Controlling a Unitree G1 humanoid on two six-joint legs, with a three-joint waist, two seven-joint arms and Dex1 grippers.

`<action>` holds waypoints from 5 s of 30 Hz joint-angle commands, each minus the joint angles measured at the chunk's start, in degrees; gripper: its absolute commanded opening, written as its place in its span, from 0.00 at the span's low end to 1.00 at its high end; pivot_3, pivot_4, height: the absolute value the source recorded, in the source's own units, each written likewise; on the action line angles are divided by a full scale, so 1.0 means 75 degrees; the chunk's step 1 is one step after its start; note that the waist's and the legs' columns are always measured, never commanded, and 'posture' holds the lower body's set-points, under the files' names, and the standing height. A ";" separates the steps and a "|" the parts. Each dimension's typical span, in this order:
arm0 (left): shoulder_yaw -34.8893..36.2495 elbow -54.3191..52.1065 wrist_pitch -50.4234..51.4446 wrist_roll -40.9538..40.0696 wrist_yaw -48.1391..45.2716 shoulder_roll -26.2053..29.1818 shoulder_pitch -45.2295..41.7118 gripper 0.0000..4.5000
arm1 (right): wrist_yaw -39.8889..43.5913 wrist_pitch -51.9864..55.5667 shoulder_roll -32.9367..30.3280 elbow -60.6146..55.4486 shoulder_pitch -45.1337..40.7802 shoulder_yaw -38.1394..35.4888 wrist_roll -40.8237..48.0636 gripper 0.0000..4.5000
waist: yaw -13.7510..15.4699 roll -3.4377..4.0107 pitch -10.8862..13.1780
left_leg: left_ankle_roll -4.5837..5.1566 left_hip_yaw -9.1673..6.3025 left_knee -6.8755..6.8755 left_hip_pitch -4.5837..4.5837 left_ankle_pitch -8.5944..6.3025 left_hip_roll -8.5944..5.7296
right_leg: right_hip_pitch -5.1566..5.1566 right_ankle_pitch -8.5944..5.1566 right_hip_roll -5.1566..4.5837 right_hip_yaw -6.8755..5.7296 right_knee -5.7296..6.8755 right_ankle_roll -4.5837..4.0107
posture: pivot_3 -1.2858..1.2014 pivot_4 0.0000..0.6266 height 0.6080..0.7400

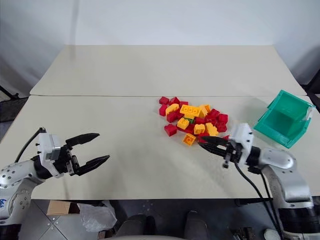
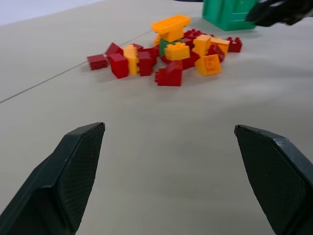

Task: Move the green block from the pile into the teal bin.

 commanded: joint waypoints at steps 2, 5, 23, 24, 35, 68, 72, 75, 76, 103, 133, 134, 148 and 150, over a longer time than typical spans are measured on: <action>-0.0275 -0.0125 -0.0187 0.0279 0.0278 -0.0110 -0.0448 1.00 | -0.0918 0.0124 0.0487 0.0046 -0.0799 0.0481 -0.0701 0.01 | 0.0020 0.0000 0.0000 | 0.0000 -0.0008 -0.0001 -0.0002 0.0000 -0.0004 | 0.0000 0.0000 -0.0002 -0.0004 0.0001 0.0000 | 0.52 0.24 1.00; -0.0478 0.0019 -0.0207 0.0425 0.0497 -0.0300 -0.0881 1.00 | -0.1317 0.0340 0.1015 0.0552 -0.1542 0.0864 -0.1019 0.01 | -0.0006 0.0000 0.0000 | 0.0001 -0.0005 0.0011 -0.0008 0.0005 -0.0011 | -0.0003 0.0000 -0.0002 -0.0003 0.0008 -0.0001 | 0.52 0.24 1.00; -0.0802 -0.0213 0.0622 0.0157 0.0660 -0.0357 -0.0989 1.00 | -0.3097 -0.0981 0.1689 0.5450 -0.4268 0.1097 -0.3287 0.01 | -0.0124 -0.0001 0.0000 | -0.0002 -0.0014 0.0001 -0.0013 0.0006 -0.0013 | -0.0014 0.0001 0.0003 -0.0014 0.0023 0.0000 | 0.52 0.24 1.00; -0.0799 -0.0243 0.0642 0.0158 0.0676 -0.0376 -0.0983 1.00 | -0.3015 -0.1049 0.1602 0.5620 -0.4282 0.1118 -0.3357 0.01 | -0.0126 0.0000 0.0000 | -0.0002 -0.0014 0.0002 -0.0013 0.0006 -0.0013 | -0.0013 0.0001 0.0003 -0.0014 0.0024 0.0000 | 0.52 0.24 1.00; -0.0803 -0.0305 0.0748 0.0172 0.0789 -0.0477 -0.1040 1.00 | -0.1438 -0.0881 0.1545 0.4348 -0.3552 0.2126 -0.3686 0.01 | -0.0212 -0.0010 -0.0006 | -0.0004 -0.0013 0.0004 -0.0005 0.0007 0.0000 | -0.0007 0.0001 0.0012 -0.0011 0.0024 0.0000 | 0.52 0.24 1.00; -0.0463 0.0103 0.0469 -0.0040 0.0384 -0.0416 -0.0975 1.00 | 0.0432 -0.0300 -0.0668 0.2432 0.0081 -0.2142 -0.0001 1.00 | -0.0034 -0.0001 -0.0001 | 0.0006 0.0035 0.0005 0.0009 0.0008 0.0001 | 0.0002 0.0006 0.0005 0.0012 0.0003 0.0004 | 0.52 0.24 1.00; -0.0627 0.0132 0.0598 -0.0065 0.0273 -0.0414 -0.1261 1.00 | -0.0277 0.2103 -0.0666 0.0754 -0.0621 -0.1112 0.0578 1.00 | -0.0018 0.0005 0.0002 | 0.0005 0.0028 0.0012 0.0007 0.0008 0.0004 | -0.0001 0.0008 0.0003 0.0013 0.0010 0.0001 | 0.52 0.24 1.00; -0.0806 0.0272 0.0445 0.0127 0.0221 -0.0442 -0.1509 1.00 | -0.1043 0.3517 -0.0718 0.0312 -0.1547 0.0075 -0.0048 1.00 | -0.0010 0.0005 0.0002 | 0.0003 0.0018 0.0014 0.0004 0.0007 0.0005 | -0.0002 0.0011 0.0000 0.0008 0.0008 -0.0004 | 0.52 0.24 1.00; -0.0851 0.0313 0.0363 0.0199 0.0212 -0.0443 -0.1593 1.00 | -0.1399 0.3776 -0.0561 0.0354 -0.1931 0.0373 -0.0290 1.00 | 0.0003 0.0005 0.0002 | 0.0002 0.0016 0.0013 0.0000 0.0007 0.0005 | -0.0006 0.0012 -0.0002 0.0007 0.0005 -0.0005 | 0.52 0.24 1.00; -0.0512 -0.0186 0.0371 0.0125 0.0966 -0.0575 -0.1120 1.00 | -0.3270 0.3116 0.1917 0.3096 -0.4561 0.1924 -0.2945 0.47 | -0.0071 0.0005 0.0002 | 0.0000 0.0005 0.0005 -0.0050 0.0005 -0.0010 | -0.0064 0.0015 0.0004 -0.0016 0.0032 -0.0002 | 0.52 0.24 1.00; -0.2773 0.1843 -0.0345 0.1084 0.0185 -0.2275 -0.4370 1.00 | -0.5063 -0.0942 -0.0643 0.5471 -0.2967 -0.2787 -0.2734 0.47 | -0.0042 0.0004 0.0001 | 0.0013 0.0086 0.0008 -0.0010 0.0020 0.0000 | -0.0043 0.0021 0.0009 0.0020 0.0023 0.0010 | 0.52 0.24 1.00; -0.2760 0.1781 -0.0302 0.1054 0.0165 -0.2248 -0.4315 1.00 | -0.4975 -0.0887 -0.0645 0.5710 -0.3094 -0.2768 -0.2671 0.47 | -0.0037 0.0004 0.0001 | 0.0012 0.0083 0.0006 -0.0010 0.0020 0.0001 | -0.0043 0.0021 0.0009 0.0019 0.0022 0.0010 | 0.52 0.24 1.00; -0.1798 0.1298 -0.0093 0.0997 0.0247 -0.1239 -0.3326 1.00 | -0.2060 -0.2305 -0.0405 0.4530 -0.2726 -0.2811 -0.0849 1.00 | -0.0036 0.0005 0.0002 | 0.0012 0.0071 0.0004 -0.0018 0.0020 0.0006 | -0.0042 0.0022 0.0017 0.0011 0.0013 0.0011 | 0.52 0.24 1.00; -0.1543 0.1175 -0.0106 0.0964 0.0244 -0.0998 -0.2934 1.00 | -0.0816 -0.2110 -0.0213 0.3575 -0.2090 -0.2624 -0.0043 1.00 | -0.0025 0.0004 0.0002 | 0.0010 0.0069 0.0000 -0.0015 0.0020 0.0009 | -0.0041 0.0022 0.0019 0.0010 0.0013 0.0012 | 0.52 0.24 1.00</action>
